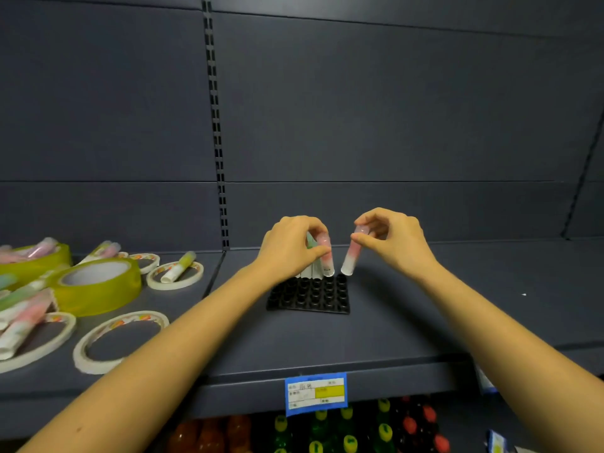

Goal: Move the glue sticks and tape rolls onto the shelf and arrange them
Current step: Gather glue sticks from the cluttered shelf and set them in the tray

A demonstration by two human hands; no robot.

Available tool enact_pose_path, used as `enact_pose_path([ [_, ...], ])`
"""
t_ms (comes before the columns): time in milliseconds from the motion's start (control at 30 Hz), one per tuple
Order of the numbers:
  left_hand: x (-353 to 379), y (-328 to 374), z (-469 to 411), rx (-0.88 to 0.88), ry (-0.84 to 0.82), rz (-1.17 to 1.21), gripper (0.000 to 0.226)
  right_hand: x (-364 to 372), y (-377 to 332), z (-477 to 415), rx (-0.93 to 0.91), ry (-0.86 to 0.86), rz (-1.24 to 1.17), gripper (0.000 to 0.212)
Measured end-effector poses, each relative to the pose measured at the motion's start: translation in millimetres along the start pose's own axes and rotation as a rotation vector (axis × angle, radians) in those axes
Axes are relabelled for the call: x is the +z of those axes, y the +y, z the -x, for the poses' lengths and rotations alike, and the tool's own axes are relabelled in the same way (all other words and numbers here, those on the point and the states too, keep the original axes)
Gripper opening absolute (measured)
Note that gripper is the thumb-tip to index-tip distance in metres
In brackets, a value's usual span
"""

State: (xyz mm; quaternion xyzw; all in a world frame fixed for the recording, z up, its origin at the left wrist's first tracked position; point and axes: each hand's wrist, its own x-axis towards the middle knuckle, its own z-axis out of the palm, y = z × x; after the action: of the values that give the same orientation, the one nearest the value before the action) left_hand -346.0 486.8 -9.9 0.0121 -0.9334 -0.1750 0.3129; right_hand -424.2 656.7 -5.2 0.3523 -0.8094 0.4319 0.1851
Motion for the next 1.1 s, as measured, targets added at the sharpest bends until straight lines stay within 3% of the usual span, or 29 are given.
enact_pose_path([
  [267,14.7,6.6,-11.0,-0.055,0.006,-0.118,0.02,-2.6,18.2,-5.8,-0.015,-0.008,-0.019,0.017],
  [733,27.0,11.7,-34.8,0.146,-0.049,-0.6,0.032,13.7,31.2,-18.6,0.001,-0.001,-0.07,0.024],
  [900,27.8,11.6,-35.2,0.118,-0.055,-0.552,0.035,17.0,29.8,-20.4,-0.014,-0.034,-0.019,0.022],
  [1100,4.0,3.4,-31.3,0.013,-0.213,-0.256,0.042,22.3,26.3,-21.1,-0.044,-0.069,0.084,0.02],
])
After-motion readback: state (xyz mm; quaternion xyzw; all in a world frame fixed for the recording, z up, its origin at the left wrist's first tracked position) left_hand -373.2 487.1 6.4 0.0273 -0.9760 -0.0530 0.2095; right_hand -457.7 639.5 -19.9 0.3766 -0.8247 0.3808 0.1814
